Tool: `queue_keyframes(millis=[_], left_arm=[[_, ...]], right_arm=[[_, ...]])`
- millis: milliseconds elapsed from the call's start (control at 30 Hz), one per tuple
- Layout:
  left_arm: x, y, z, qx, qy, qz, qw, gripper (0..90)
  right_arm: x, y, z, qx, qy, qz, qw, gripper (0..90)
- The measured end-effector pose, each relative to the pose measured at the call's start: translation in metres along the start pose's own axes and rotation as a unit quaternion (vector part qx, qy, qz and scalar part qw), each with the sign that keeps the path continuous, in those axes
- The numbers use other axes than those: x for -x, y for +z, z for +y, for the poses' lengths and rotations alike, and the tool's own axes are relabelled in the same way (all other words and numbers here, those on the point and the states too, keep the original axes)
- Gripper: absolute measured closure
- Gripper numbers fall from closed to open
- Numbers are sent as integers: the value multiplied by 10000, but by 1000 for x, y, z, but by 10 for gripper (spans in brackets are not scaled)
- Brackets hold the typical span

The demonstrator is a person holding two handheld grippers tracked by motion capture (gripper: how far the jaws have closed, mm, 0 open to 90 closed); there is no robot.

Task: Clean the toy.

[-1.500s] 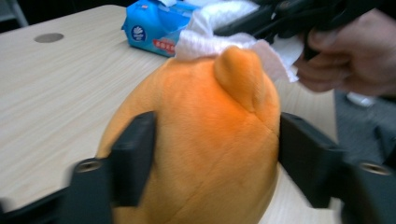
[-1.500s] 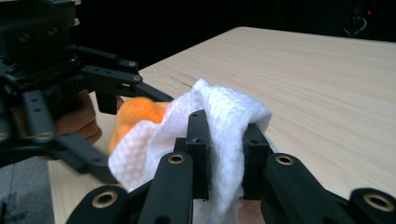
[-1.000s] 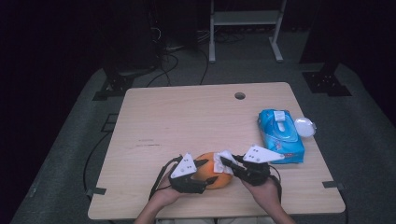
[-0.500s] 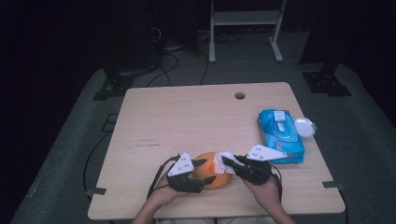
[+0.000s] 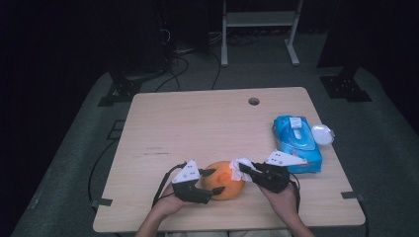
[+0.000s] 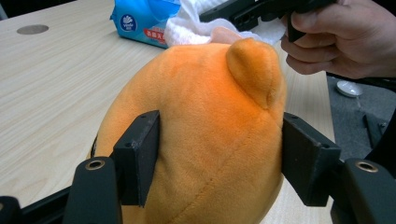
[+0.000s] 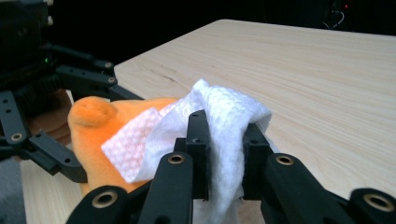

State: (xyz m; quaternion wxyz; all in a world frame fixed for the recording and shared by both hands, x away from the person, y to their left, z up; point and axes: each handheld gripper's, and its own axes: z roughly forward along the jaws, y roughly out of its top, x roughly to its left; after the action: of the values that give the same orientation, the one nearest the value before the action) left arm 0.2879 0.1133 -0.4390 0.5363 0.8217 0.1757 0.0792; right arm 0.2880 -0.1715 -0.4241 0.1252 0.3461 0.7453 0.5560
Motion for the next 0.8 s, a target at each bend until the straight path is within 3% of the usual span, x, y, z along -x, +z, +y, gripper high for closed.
queue_keyframes(millis=[167,267,367,433,500,600,700,800], left_arm=[[-5,-5,-2,-13,-25,-81,10000,348],[-8,-9,-4,-39,-65,-113,9999,348],[-11,-13,-6,-49,-73,-158,9998,348],[-12,-14,-7,-24,-121,-178,9998,348],[-14,-16,-8,-37,-137,-205,9997,348],[-17,-18,-9,-37,-161,-189,9997,347],[-18,-20,-10,-27,-209,-186,9996,347],[-19,-22,-10,-26,-215,-186,9996,347]], right_arm=[[-15,3,5,17,-338,132,9993,772],[-4,4,1,-15,-175,28,9998,773],[11,1,-3,-35,140,-132,9998,773],[12,-1,-3,45,309,-36,9995,773],[6,0,-1,110,268,98,9995,772],[4,4,-3,48,184,117,9998,772],[12,7,-9,-191,195,-161,9995,772],[12,8,-11,-188,330,-108,9992,772]])
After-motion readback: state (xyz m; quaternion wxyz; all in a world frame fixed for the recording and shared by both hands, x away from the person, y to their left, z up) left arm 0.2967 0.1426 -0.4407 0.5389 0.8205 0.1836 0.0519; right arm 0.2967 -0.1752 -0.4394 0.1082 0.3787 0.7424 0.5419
